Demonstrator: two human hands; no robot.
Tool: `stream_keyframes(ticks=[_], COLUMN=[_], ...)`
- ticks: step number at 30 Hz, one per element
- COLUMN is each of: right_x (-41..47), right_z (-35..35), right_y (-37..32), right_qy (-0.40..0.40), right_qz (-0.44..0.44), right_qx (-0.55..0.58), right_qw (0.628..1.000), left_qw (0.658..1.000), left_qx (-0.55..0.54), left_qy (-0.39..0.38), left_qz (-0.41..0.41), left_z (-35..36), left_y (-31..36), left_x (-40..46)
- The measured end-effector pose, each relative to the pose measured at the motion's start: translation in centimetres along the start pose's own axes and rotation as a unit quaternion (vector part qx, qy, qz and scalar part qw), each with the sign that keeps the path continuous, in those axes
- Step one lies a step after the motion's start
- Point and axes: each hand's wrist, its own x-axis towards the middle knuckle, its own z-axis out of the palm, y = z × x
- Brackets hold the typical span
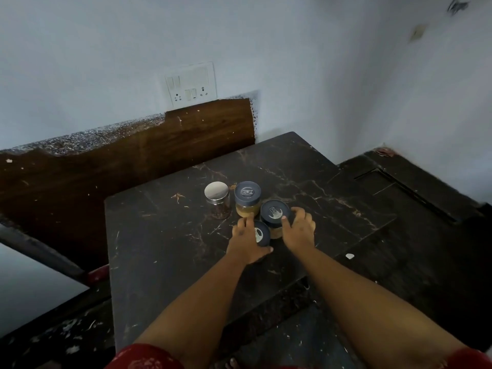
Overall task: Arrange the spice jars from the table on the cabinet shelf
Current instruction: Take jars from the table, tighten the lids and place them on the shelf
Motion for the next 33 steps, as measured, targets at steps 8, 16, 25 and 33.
stream_keyframes(ticks=[8,16,25,33], right_x=[-1.5,-3.7,-4.6,-3.8], right_z=[-2.2,-3.5,-5.4,-8.5], right_y=[3.5,2.5,0.7,0.3], right_qy=[-0.044,-0.201,-0.112,-0.293], right_qz=[0.044,-0.060,-0.126,0.038], right_qx=[-0.004,-0.007,0.037,0.375], right_qw=[0.998,0.978,0.985,0.879], left_qw=[0.993,0.924,0.837,0.758], left_qx=[-0.054,-0.284,-0.493,-0.646], left_qy=[0.079,0.183,0.175,-0.012], left_qz=[-0.067,-0.177,-0.158,-0.088], left_z=[0.7,-0.3,-1.9,-3.7], left_y=[0.2,2.4,6.9,8.1], left_x=[-1.9,-3.6,-4.0,-5.6])
